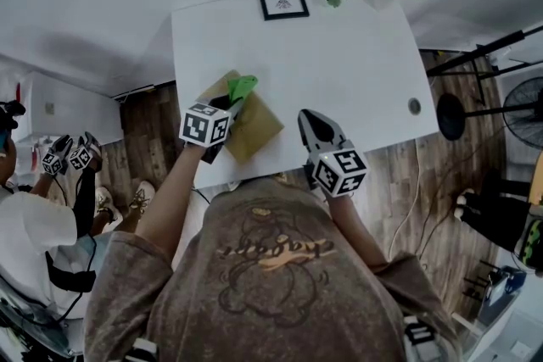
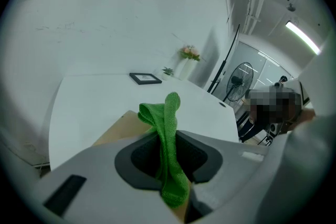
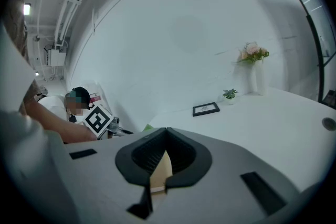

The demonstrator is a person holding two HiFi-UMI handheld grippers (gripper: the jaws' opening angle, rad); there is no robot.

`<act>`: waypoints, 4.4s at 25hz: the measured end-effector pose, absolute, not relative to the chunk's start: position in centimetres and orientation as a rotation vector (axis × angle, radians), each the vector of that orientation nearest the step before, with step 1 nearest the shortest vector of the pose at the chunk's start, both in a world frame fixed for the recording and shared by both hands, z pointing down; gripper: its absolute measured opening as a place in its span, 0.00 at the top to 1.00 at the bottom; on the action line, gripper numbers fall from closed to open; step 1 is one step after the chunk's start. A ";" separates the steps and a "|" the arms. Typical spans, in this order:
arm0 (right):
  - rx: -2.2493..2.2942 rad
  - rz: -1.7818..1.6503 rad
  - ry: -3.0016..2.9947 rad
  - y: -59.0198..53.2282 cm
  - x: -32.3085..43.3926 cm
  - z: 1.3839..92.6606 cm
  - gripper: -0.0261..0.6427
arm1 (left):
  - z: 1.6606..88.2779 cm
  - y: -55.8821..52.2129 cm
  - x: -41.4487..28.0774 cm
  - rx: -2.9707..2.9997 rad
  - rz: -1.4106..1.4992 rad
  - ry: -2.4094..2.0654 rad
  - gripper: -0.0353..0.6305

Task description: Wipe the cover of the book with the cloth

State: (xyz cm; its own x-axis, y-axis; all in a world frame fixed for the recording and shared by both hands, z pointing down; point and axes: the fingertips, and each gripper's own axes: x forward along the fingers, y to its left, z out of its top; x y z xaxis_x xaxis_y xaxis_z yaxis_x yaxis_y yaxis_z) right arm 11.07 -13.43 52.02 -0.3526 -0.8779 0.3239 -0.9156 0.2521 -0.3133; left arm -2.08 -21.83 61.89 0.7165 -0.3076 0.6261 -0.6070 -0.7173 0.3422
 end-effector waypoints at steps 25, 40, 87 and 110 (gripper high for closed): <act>1.732 0.703 -2.435 -11.3 11.4 51.8 0.96 | 61.9 -12.7 2.6 2.390 0.784 -0.487 0.85; 1.779 0.688 -2.404 -10.3 12.8 51.5 0.96 | 61.3 -9.5 4.3 2.332 0.716 -0.399 0.85; 1.863 0.721 -2.332 -13.2 13.9 52.7 0.96 | 61.8 -30.2 -1.7 2.401 0.857 -0.758 0.85; 1.857 0.719 -2.343 -12.2 14.4 52.6 0.96 | 62.2 -25.9 1.1 2.388 0.862 -0.667 0.85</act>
